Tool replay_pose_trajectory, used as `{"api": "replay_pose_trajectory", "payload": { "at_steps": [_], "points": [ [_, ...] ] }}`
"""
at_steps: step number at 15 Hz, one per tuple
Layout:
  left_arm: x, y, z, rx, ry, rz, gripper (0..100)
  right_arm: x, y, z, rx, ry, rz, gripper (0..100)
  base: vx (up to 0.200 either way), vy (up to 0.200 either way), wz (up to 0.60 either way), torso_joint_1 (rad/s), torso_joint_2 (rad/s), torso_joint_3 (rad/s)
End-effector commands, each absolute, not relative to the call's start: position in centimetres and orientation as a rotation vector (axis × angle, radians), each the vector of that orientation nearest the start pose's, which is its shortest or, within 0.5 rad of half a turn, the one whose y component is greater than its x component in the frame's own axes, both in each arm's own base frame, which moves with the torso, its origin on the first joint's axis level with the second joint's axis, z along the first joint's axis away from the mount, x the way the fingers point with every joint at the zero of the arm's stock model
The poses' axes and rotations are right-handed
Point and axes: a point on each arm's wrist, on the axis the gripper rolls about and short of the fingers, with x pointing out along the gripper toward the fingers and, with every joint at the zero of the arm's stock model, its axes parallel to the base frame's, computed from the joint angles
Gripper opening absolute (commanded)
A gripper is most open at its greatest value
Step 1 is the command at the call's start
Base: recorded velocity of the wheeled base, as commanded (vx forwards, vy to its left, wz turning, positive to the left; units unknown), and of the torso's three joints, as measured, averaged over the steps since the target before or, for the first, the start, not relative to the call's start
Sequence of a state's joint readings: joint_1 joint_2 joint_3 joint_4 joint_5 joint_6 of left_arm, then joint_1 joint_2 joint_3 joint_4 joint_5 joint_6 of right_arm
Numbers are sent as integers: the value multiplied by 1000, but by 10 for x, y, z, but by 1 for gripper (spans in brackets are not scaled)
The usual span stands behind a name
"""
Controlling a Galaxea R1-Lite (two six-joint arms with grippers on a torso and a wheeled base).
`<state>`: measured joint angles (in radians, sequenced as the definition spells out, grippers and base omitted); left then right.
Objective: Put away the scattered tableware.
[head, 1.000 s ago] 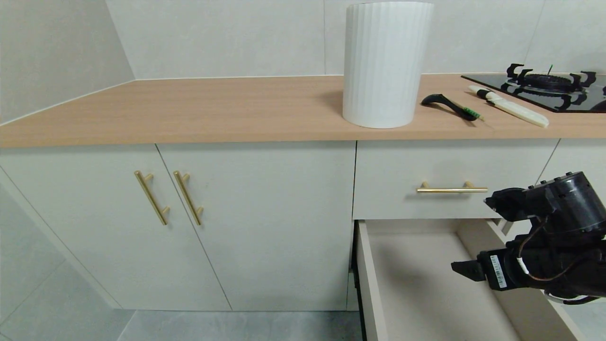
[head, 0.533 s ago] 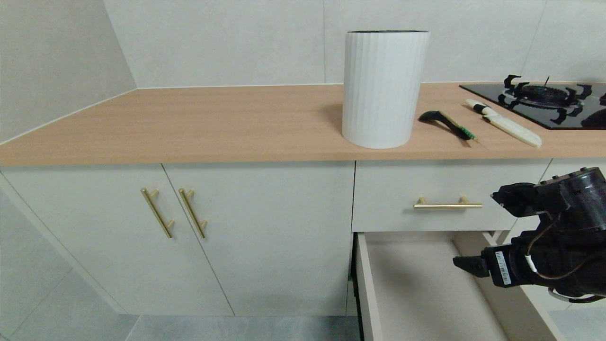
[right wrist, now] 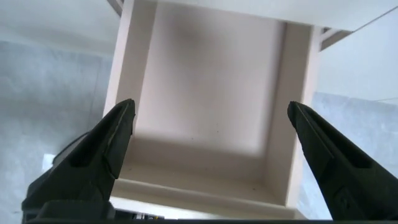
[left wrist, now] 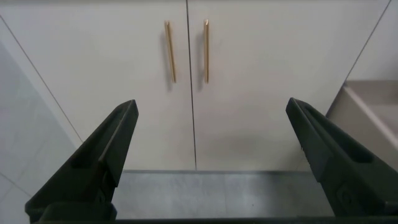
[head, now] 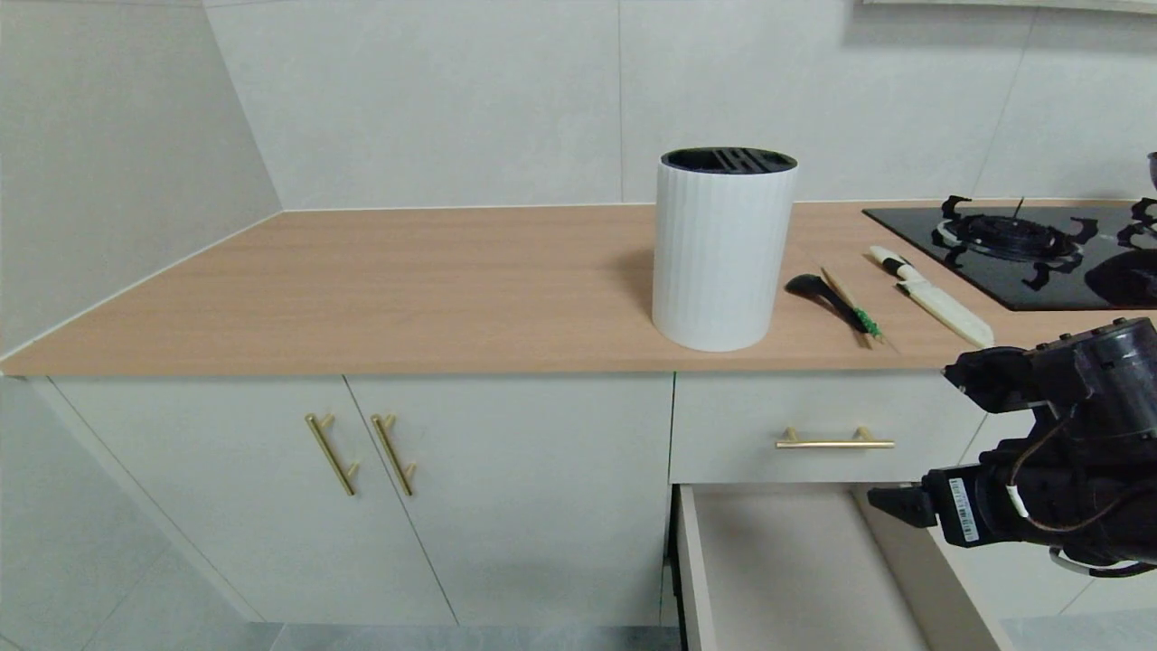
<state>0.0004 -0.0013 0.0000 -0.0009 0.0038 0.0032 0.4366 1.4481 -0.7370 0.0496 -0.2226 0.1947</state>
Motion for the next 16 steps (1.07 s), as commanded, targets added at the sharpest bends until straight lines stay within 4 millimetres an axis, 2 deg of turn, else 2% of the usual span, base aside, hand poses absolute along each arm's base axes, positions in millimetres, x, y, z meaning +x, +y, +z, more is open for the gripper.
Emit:
{"api": "replay_pose_trajectory", "payload": {
  "at_steps": [1,4,7,8,11,13,16],
  "points": [
    [-23,0,76,3,-2,6,100,201,88,171,-61,733,135,100,0,0,0,193,-461,-281],
    [-23,0,76,3,-2,6,100,206,92,183,-51,646,149,100,0,0,0,71,-163,-98],
    [-23,0,76,2,-2,6,100,222,99,225,-23,528,166,100,0,0,0,22,-2,-6],
    [-23,0,76,2,-2,5,100,230,102,243,-4,520,165,100,0,0,0,0,0,0],
    [-23,0,76,2,-2,5,100,262,110,260,78,496,124,100,0,0,0,0,0,0],
    [-23,0,76,2,-2,6,100,278,114,263,79,499,88,100,0,0,0,0,0,0],
    [-23,0,76,3,-2,6,100,303,112,244,120,546,22,100,0,0,0,0,0,0]
  ]
}}
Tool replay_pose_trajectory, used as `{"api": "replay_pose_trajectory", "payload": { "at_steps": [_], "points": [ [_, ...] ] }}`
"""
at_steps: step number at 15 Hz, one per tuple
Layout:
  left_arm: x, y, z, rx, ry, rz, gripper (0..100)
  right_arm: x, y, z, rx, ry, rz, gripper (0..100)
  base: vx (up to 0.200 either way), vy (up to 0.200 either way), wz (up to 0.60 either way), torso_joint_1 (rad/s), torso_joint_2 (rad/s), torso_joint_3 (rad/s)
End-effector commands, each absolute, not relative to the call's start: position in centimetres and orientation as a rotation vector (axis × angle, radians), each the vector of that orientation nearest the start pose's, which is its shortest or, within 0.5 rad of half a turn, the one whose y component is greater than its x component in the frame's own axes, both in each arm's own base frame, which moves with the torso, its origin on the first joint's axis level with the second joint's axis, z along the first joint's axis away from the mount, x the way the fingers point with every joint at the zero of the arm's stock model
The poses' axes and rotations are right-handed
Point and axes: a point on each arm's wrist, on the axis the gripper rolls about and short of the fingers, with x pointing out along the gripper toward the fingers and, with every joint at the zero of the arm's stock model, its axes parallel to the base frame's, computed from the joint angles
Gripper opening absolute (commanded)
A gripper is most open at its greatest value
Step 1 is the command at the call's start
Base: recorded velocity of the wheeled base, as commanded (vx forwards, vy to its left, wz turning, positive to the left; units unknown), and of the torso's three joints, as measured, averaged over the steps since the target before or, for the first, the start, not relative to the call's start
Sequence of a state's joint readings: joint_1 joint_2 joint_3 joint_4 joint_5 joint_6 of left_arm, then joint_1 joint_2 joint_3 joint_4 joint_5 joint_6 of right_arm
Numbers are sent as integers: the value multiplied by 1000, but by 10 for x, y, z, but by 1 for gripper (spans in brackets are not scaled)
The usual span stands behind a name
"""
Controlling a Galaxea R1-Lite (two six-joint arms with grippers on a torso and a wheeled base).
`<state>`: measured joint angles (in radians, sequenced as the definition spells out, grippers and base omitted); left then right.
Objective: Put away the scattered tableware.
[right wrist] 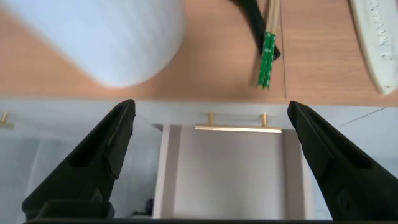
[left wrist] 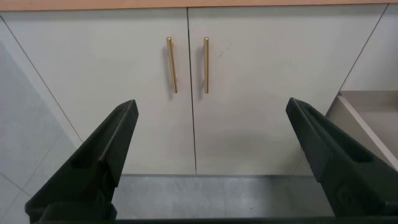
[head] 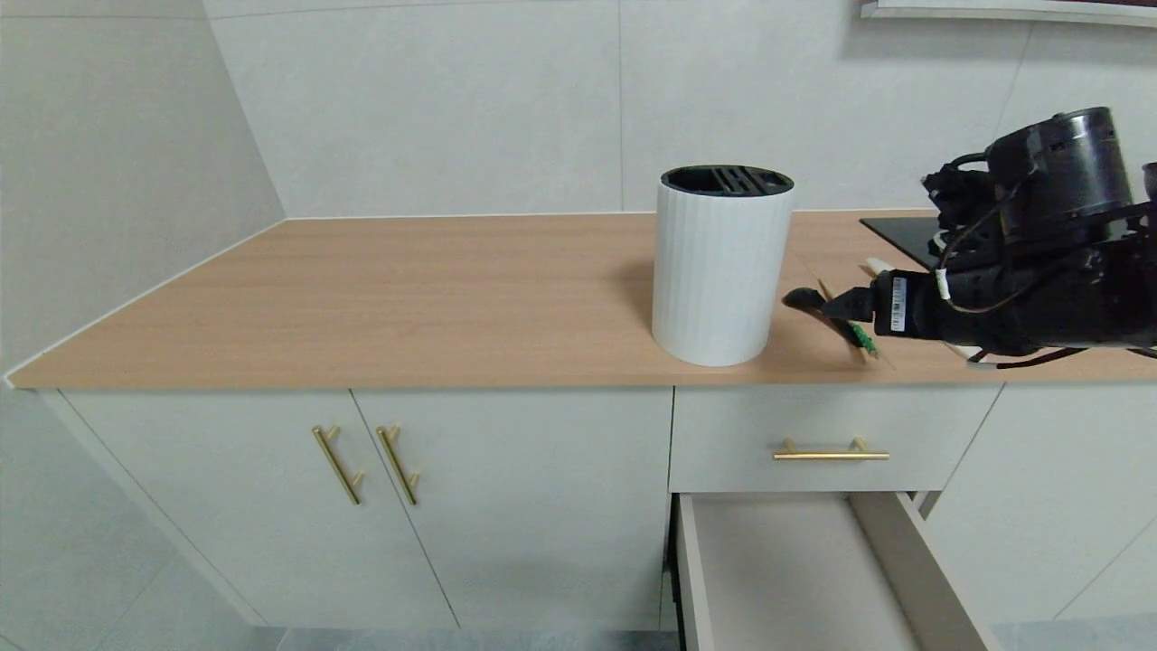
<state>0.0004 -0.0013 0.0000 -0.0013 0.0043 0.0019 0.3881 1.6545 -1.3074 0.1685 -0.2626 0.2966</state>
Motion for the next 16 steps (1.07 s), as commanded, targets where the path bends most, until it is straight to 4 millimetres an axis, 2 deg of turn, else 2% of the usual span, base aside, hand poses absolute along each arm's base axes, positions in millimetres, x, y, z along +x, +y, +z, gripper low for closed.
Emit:
{"api": "replay_pose_trajectory", "payload": {
  "at_steps": [1,3,6,16],
  "points": [
    [-23,0,76,2,-2,6,100,309,109,240,115,542,-12,100,0,0,0,0,0,0],
    [-23,0,76,2,-2,6,100,330,100,224,105,531,-105,100,0,0,0,0,0,0],
    [-23,0,76,2,-2,6,100,340,96,216,104,547,-129,100,0,0,0,0,0,0],
    [-23,0,76,2,-2,5,100,350,93,202,91,587,-147,100,0,0,0,0,0,0]
  ]
}}
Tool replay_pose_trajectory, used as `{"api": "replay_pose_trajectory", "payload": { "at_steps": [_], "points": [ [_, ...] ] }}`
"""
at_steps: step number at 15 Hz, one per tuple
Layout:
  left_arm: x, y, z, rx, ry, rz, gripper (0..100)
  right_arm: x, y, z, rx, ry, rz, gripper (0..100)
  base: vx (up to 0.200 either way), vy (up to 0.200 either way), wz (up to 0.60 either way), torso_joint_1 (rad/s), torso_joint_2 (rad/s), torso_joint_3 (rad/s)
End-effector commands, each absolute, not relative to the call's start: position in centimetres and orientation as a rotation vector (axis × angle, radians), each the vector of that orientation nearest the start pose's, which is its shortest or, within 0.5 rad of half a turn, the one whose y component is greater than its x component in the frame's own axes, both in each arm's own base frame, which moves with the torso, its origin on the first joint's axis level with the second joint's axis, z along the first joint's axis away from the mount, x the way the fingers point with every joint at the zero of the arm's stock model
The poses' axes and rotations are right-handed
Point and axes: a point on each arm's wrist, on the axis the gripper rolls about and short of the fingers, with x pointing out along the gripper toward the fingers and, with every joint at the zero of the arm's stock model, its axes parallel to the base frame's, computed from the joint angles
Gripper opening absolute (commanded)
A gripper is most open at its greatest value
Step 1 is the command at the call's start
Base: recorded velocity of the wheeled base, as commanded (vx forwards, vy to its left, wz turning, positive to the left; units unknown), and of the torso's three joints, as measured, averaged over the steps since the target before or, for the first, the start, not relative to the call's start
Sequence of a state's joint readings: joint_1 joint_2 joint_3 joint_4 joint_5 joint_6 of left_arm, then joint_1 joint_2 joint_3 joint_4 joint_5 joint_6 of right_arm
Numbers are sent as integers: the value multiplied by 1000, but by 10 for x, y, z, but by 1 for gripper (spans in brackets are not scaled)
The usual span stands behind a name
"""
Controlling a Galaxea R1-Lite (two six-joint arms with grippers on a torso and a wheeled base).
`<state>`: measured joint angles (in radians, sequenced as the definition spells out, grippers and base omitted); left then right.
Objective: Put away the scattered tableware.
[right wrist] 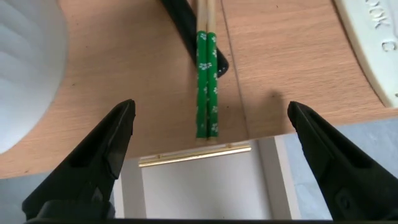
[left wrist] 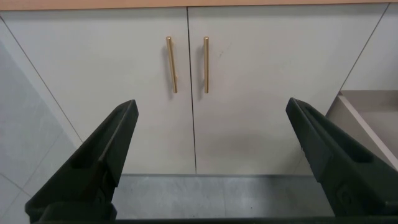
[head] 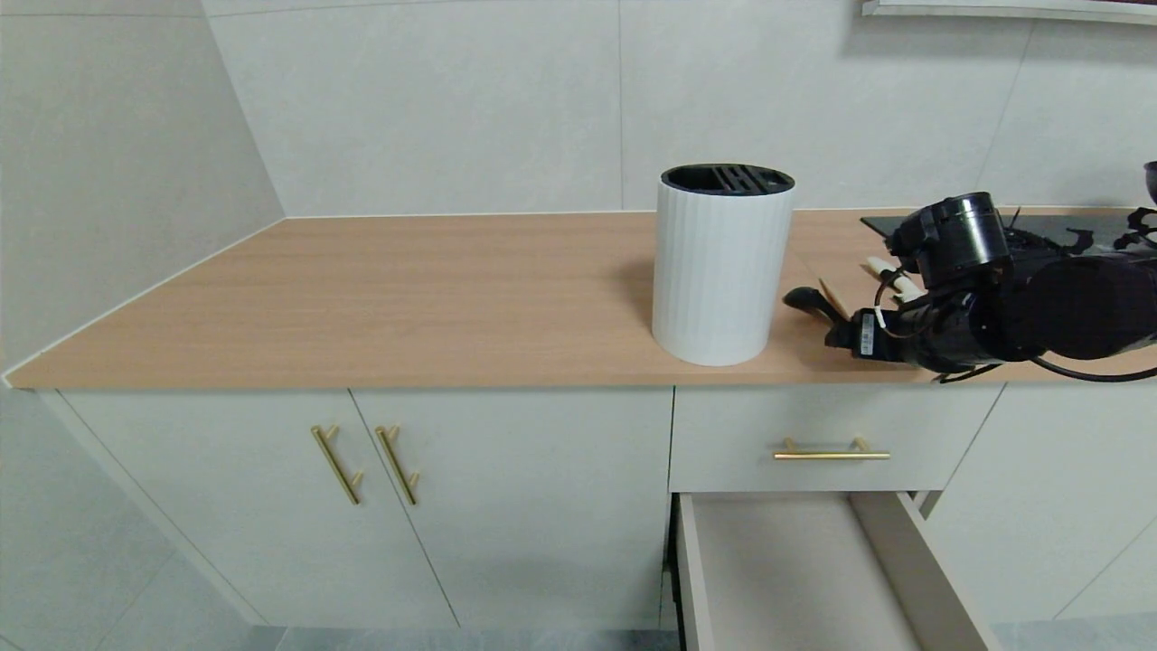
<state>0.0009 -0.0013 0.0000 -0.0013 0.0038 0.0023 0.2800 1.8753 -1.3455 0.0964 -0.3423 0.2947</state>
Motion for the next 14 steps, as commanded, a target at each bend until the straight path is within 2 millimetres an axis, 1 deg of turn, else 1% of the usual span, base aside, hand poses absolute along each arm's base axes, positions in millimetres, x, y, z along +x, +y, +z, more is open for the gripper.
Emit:
{"api": "replay_pose_trajectory", "payload": {
  "at_steps": [1,4,9,10,12,13,14],
  "points": [
    [-23,0,76,3,-2,6,100,351,93,200,90,590,-147,0,0,0,0,0,0,0],
    [-23,0,76,2,-2,6,100,351,93,200,91,590,-146,0,0,0,0,0,0,0],
    [-23,0,76,2,-2,6,100,348,92,206,96,575,-144,0,0,0,0,0,0,0],
    [-23,0,76,3,-2,6,100,345,92,211,103,560,-141,0,0,0,0,0,0,0],
    [-23,0,76,3,-2,6,100,333,89,226,118,530,-131,0,0,0,0,0,0,0],
    [-23,0,76,2,-2,5,100,317,86,238,126,510,-123,0,0,0,0,0,0,0],
    [-23,0,76,2,-2,5,100,305,84,244,126,509,-116,0,0,0,0,0,0,0]
  ]
}}
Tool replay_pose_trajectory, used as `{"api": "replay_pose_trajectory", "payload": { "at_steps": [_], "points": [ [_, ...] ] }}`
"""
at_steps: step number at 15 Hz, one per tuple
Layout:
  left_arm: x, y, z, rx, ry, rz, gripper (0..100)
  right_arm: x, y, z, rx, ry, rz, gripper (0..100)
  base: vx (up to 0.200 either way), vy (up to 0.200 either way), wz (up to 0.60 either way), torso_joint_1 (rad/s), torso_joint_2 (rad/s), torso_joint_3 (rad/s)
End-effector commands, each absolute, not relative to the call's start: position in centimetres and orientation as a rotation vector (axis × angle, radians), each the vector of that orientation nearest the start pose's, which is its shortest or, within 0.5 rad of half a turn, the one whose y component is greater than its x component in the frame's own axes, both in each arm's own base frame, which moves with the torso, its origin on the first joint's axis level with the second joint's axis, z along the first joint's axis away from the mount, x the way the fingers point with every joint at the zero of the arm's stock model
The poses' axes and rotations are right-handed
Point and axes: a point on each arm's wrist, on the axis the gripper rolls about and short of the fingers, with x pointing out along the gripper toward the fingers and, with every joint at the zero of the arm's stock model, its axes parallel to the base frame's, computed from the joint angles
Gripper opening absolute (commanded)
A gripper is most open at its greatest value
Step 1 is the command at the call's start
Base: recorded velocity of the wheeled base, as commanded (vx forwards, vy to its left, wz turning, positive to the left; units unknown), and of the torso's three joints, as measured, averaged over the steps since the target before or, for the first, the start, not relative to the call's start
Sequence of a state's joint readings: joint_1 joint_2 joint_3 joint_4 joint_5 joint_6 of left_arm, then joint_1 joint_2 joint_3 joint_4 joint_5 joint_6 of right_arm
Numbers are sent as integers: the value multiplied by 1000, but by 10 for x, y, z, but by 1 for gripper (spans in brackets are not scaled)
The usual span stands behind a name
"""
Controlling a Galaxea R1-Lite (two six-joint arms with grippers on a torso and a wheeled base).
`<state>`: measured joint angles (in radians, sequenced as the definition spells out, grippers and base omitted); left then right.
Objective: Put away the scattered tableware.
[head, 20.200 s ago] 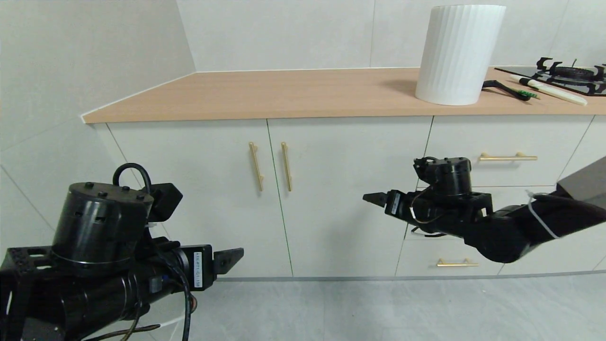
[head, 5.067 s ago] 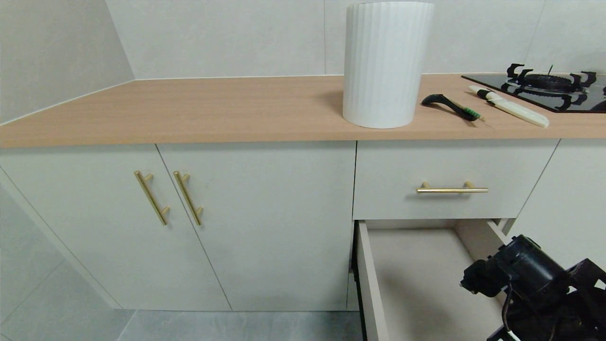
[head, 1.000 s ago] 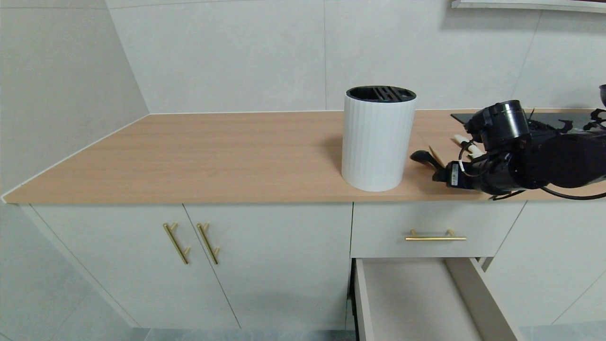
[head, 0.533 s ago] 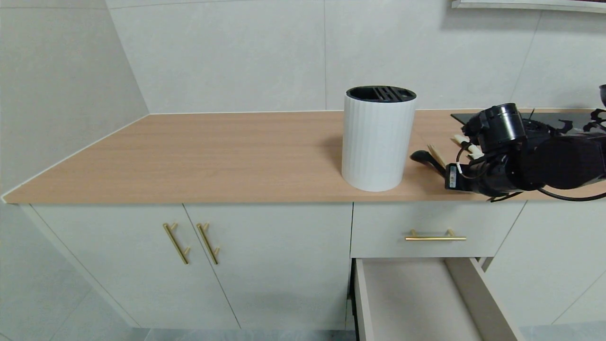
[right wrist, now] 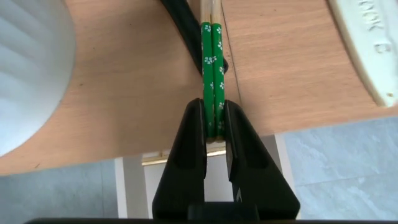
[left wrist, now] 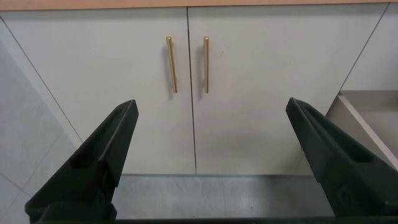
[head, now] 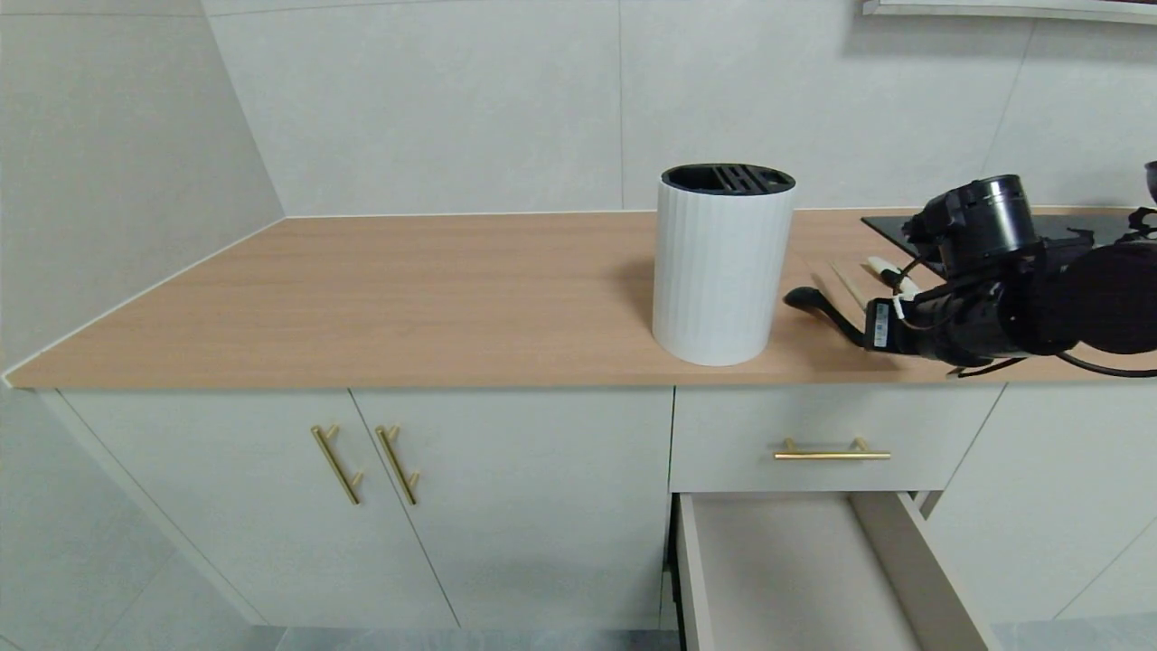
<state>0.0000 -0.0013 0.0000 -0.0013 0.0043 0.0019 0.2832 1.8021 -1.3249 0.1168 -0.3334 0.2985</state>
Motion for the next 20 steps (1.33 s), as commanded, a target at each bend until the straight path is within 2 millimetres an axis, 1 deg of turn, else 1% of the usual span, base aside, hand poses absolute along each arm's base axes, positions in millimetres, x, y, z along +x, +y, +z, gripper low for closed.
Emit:
{"api": "replay_pose_trajectory", "payload": {
  "at_steps": [1,2,3,4,5,8,9,10,11,12,13,14,16,19,20],
  "points": [
    [-23,0,76,2,-2,5,100,267,80,262,133,487,-73,0,0,0,0,0,0,0],
    [-23,0,76,2,-2,5,100,242,73,273,145,479,-42,0,0,0,0,0,0,0],
    [-23,0,76,3,-2,6,100,222,67,279,153,489,-7,0,0,0,0,0,0,0],
    [-23,0,76,3,-2,6,100,214,65,282,159,489,13,0,0,0,0,0,0,0],
    [-23,0,76,2,-2,6,100,190,58,289,177,485,70,0,0,0,0,0,0,0],
    [-23,0,76,2,-2,5,100,152,47,295,176,532,111,0,0,0,0,0,0,0],
    [-23,0,76,2,-2,5,100,144,47,295,174,554,138,0,0,0,0,0,0,0],
    [-23,0,76,3,-2,5,100,129,46,296,184,601,227,0,0,0,0,0,0,0],
    [-23,0,76,2,-2,5,100,123,46,295,196,661,303,0,0,0,0,0,0,0],
    [-23,0,76,2,-2,6,100,119,46,294,199,689,330,0,0,0,0,0,0,0],
    [-23,0,76,2,-2,6,100,113,47,291,165,756,418,0,0,0,0,0,0,0],
    [-23,0,76,2,-2,6,100,112,47,288,143,778,461,0,0,0,0,0,0,0],
    [-23,0,76,2,-2,6,100,116,50,281,137,815,509,0,0,0,0,0,0,0],
    [-23,0,76,2,-2,5,100,127,56,273,130,865,508,0,0,0,0,0,0,0],
    [-23,0,76,2,-2,6,100,132,59,268,121,897,512,0,0,0,0,0,0,0]
  ]
}}
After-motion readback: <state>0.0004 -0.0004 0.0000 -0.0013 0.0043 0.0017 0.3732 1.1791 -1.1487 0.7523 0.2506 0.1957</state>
